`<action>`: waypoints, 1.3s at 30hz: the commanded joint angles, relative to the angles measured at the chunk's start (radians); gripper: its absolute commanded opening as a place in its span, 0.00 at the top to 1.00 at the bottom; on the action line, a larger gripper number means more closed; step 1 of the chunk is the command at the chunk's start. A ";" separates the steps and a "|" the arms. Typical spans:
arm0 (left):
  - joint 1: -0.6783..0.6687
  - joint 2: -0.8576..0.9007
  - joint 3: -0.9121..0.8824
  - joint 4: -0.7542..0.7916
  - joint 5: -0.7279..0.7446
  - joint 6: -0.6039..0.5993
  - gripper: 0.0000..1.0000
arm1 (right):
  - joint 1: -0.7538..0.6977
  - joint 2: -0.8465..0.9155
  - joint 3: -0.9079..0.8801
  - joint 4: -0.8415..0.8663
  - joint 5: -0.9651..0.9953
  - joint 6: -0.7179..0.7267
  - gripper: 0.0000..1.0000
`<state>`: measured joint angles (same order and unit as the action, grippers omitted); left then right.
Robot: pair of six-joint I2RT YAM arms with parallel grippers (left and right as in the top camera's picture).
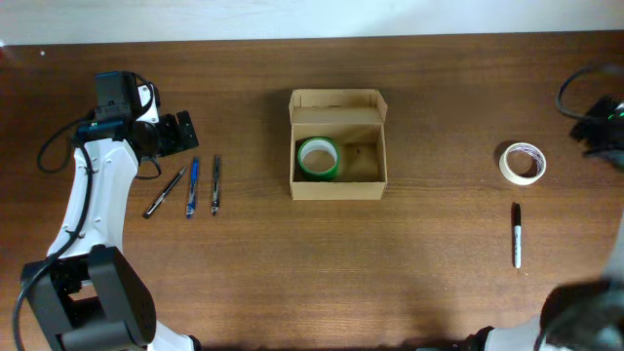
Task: Pack container
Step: 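Release the green tape, move the right gripper to the white tape roll, grasp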
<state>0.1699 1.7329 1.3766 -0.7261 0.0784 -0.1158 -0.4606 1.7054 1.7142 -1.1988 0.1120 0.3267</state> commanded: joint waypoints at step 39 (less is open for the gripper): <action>0.003 0.007 0.019 -0.001 0.000 0.016 0.01 | -0.055 0.457 -0.130 0.227 -0.169 0.145 0.96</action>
<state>0.1699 1.7329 1.3766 -0.7261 0.0784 -0.1158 -0.5175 2.1712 1.5818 -0.9524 -0.0227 0.5011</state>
